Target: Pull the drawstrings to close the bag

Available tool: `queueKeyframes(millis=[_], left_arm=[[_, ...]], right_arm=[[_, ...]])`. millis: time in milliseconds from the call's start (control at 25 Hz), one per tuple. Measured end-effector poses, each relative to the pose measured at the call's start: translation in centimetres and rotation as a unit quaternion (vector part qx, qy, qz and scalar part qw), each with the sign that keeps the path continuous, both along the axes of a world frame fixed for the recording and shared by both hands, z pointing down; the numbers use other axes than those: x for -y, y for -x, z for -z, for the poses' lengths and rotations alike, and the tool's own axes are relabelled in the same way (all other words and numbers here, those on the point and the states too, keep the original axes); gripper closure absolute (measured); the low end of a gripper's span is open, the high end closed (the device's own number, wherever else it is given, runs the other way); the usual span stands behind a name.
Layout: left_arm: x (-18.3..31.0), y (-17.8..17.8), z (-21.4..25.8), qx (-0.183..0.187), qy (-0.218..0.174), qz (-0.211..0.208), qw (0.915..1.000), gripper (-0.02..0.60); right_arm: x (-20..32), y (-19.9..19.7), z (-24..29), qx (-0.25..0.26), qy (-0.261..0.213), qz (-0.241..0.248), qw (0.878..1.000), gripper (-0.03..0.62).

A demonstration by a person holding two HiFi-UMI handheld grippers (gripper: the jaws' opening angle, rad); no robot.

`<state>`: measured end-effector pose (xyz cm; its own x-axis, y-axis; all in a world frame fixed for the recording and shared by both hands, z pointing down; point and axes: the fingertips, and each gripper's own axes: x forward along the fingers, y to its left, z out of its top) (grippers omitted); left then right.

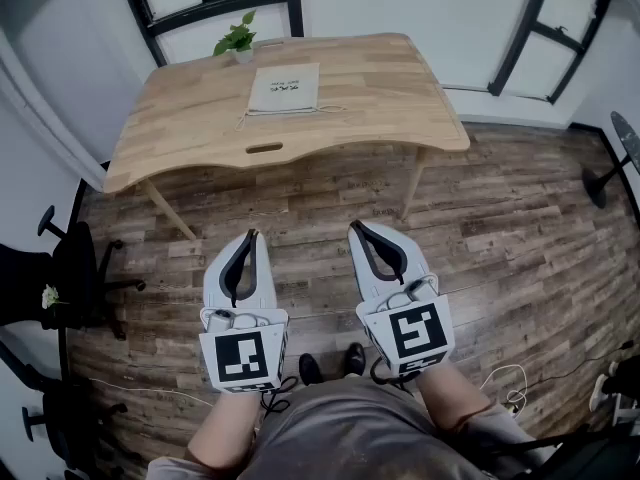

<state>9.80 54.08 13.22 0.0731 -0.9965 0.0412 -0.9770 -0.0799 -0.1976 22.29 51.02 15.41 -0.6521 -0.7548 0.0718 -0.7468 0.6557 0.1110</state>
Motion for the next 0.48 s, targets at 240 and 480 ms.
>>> queueKeyframes(millis=[240, 480], left_arm=[[0.5, -1.1, -0.9, 0.002, 0.007, 0.004, 1.0, 0.58], [1.3, -2.2, -1.0, 0.002, 0.007, 0.014, 0.9999, 0.58]], right_arm=[[0.5, -1.3, -0.8, 0.001, 0.008, 0.005, 1.0, 0.566], [1.8, -2.9, -1.2, 0.019, 0.014, 0.004, 1.0, 0.565]])
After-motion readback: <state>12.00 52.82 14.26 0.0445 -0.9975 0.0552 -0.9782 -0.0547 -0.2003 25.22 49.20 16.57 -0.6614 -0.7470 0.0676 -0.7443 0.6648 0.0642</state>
